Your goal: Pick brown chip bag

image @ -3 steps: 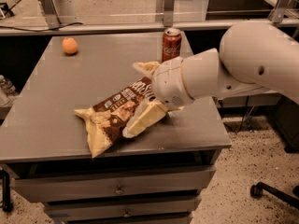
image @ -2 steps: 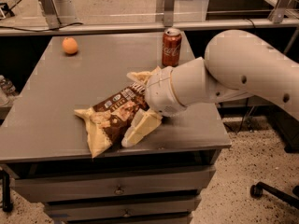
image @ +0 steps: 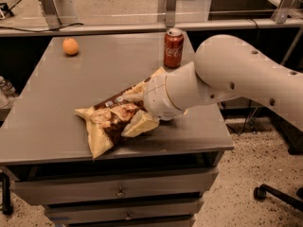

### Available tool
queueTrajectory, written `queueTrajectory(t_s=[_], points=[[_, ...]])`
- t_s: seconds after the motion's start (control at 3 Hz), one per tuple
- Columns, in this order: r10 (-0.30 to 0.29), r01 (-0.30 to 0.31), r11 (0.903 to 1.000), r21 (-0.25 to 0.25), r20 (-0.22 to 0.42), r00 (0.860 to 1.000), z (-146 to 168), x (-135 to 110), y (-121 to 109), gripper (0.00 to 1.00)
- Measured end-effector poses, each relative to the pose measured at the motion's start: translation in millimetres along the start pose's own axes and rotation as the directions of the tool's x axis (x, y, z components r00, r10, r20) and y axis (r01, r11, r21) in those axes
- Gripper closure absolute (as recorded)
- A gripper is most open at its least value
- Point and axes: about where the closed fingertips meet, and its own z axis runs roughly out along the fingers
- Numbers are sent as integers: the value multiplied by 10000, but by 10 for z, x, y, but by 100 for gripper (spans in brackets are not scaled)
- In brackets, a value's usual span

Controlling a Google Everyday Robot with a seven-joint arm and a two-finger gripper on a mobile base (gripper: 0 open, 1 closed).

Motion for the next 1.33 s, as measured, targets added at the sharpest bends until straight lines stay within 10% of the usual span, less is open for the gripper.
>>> queueTrajectory(t_s=[0.67,1.33], points=[[-139,145,9996,253,-201,9997,-93,10,-195,87],[728,-725,9964,430,-49,9973,-331,-54,-603,100]])
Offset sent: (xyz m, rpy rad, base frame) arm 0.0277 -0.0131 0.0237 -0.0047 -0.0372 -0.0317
